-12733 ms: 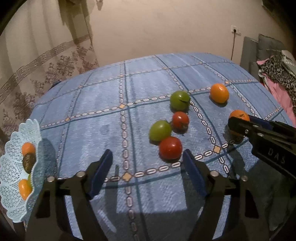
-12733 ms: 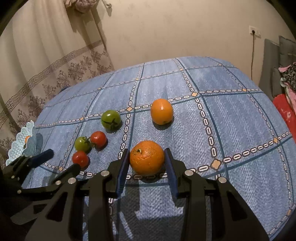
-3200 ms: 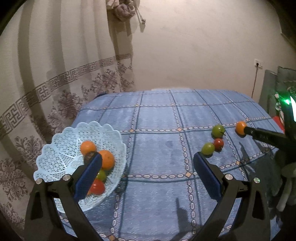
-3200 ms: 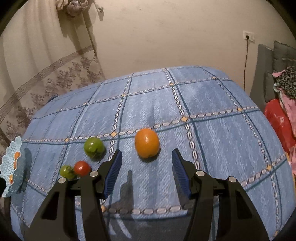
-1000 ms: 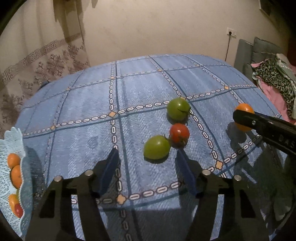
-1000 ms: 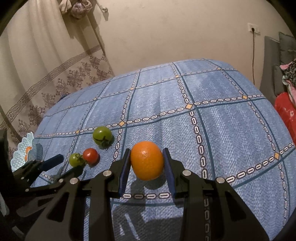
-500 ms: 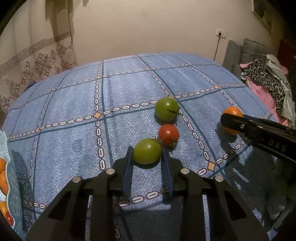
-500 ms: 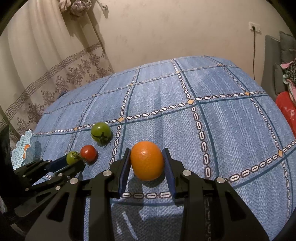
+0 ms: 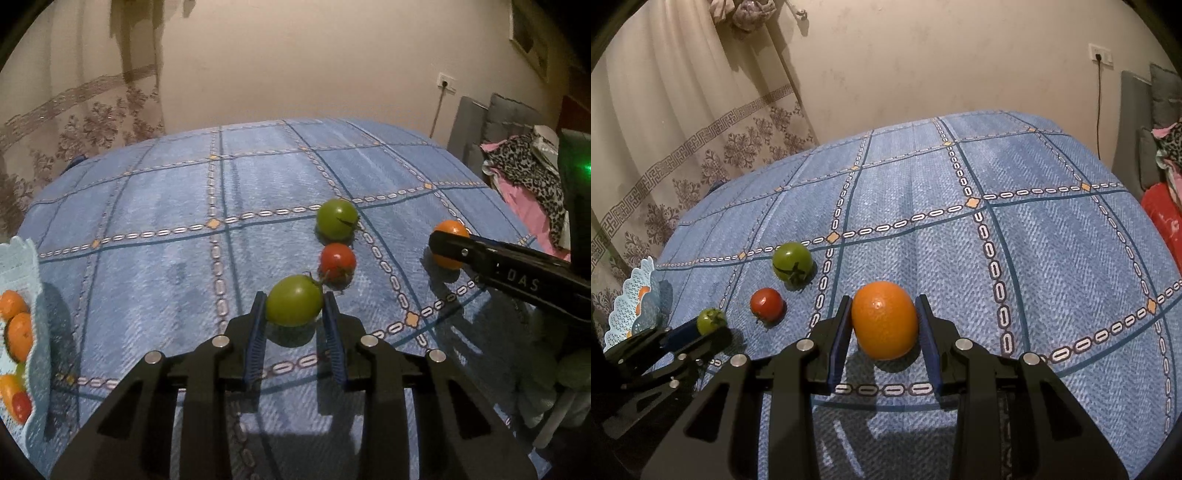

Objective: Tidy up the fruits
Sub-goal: 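Grasp a green tomato with the left gripper while the right holds the orange, then carry the green tomato into the basket with the left gripper while the right carries the orange toward it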

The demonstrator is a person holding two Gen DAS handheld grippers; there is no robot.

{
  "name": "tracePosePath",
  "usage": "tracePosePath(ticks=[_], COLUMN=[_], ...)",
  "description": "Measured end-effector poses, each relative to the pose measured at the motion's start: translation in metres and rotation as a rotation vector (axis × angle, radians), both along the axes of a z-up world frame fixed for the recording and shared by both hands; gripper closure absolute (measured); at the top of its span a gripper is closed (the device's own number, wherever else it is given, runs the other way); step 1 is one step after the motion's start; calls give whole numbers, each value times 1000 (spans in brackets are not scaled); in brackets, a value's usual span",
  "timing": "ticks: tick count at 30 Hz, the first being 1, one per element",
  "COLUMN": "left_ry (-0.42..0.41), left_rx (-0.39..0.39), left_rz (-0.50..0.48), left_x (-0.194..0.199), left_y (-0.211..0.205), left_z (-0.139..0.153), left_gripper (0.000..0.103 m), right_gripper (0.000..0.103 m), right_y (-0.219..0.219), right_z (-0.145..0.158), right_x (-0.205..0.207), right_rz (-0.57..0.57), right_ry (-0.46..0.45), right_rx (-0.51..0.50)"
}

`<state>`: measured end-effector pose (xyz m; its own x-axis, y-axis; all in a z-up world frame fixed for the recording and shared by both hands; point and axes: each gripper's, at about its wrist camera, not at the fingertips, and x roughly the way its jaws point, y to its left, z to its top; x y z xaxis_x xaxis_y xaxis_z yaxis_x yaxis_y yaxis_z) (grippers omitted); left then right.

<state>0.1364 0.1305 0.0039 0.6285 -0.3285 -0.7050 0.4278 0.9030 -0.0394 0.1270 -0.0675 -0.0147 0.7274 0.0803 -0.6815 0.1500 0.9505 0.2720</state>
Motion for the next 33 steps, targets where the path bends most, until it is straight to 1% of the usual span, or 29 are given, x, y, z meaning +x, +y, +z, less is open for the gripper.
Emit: tracePosePath(ticks=[9,16,27,33], left_ry=[-40,-90,-138,-159], left_rx=[-21,-37,-63,-81], left_rz=[81,139,231,296], left_x=[-17,-35,-51,-57], left_y=[24,47,86,118], left_z=[15,32,53,61], left_gripper=[72,72,72,72], right_gripper=[68,68,68,68], right_y=[2,7,32,46], right_z=[2,8,16,20], right_x=[-4,-10,-31,-43], right_rz=[-4,-5,35,51], right_ry=[-8,-24,-48,-58], right_rx=[-11,-6,23,38])
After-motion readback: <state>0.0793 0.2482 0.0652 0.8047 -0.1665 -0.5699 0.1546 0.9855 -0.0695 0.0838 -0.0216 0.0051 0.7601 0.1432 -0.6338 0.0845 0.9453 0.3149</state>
